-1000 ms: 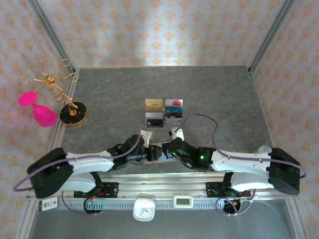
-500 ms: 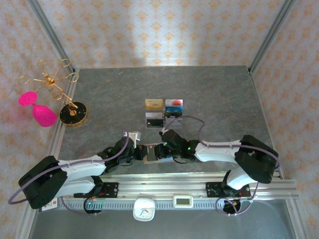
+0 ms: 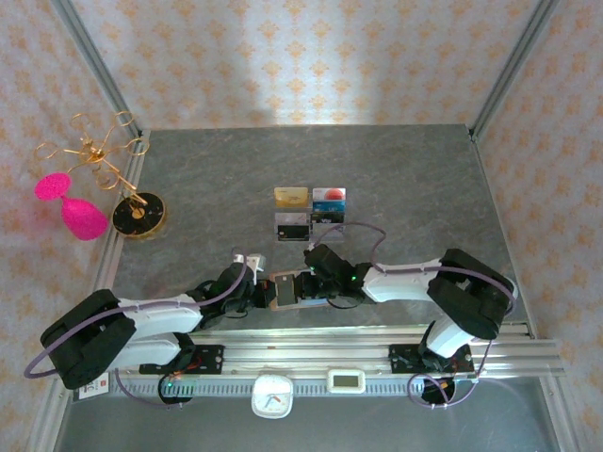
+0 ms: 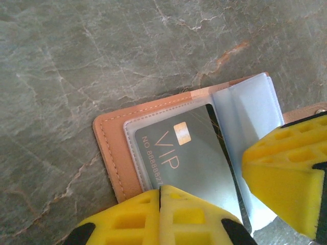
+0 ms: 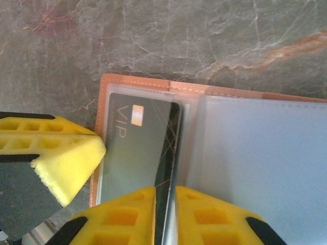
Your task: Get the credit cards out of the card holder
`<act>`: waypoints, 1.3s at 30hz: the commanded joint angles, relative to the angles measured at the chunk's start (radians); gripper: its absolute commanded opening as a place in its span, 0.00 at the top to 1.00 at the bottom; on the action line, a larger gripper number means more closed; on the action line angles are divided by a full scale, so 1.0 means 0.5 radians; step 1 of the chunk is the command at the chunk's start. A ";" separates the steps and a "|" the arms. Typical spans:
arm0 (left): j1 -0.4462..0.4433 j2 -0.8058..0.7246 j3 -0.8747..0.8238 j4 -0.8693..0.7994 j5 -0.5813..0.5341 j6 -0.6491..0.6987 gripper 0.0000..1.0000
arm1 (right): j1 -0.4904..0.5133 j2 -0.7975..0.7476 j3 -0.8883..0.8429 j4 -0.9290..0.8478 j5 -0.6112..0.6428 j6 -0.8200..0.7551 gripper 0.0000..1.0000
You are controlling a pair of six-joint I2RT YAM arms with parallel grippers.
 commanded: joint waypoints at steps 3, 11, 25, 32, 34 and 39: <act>0.015 0.073 -0.022 -0.014 -0.014 0.059 1.00 | -0.020 0.065 0.043 0.004 0.012 0.027 0.82; 0.014 0.208 -0.023 0.087 0.064 0.062 1.00 | -0.022 0.119 0.069 0.087 -0.086 0.011 0.87; 0.038 0.079 -0.026 0.011 0.020 0.092 1.00 | -0.033 -0.098 -0.099 -0.017 0.114 0.067 1.00; 0.031 -0.078 0.089 -0.069 0.049 0.117 1.00 | -0.034 -0.057 -0.118 0.031 0.067 0.063 1.00; -0.007 -0.121 0.131 -0.077 0.027 0.120 1.00 | -0.036 -0.050 -0.121 0.043 0.062 0.058 1.00; -0.083 0.042 0.205 -0.037 0.010 0.136 1.00 | -0.034 -0.057 -0.121 0.050 0.061 0.049 1.00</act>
